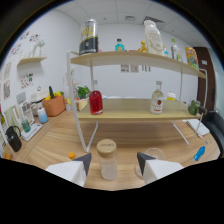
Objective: Make me a cup of Mount Fuji.
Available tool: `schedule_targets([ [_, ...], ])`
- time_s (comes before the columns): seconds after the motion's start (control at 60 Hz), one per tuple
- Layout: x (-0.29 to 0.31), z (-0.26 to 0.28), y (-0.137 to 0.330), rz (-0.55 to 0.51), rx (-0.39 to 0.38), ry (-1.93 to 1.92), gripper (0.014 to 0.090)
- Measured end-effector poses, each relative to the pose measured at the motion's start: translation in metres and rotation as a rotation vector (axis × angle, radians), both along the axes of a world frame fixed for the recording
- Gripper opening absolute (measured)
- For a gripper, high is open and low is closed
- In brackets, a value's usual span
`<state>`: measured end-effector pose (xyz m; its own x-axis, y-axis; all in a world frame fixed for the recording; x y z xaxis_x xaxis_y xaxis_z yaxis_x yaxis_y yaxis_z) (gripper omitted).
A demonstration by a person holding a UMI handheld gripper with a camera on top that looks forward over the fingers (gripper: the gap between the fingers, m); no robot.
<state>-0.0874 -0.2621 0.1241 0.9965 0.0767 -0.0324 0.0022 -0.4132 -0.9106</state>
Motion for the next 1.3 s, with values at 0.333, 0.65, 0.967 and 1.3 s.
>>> schedule_targets([
  [0.333, 0.071, 0.048, -0.056, -0.074, -0.035, -0.028, 0.0864],
  [0.65, 0.121, 0.194, -0.002, -0.106, 0.146, -0.029, 0.086],
  [0.967, 0.119, 0.282, 0.105, -0.09, 0.29, -0.005, 0.0797],
  [1.3, 0.121, 0.27, 0.165, -0.129, 0.214, 0.023, 0.0509],
])
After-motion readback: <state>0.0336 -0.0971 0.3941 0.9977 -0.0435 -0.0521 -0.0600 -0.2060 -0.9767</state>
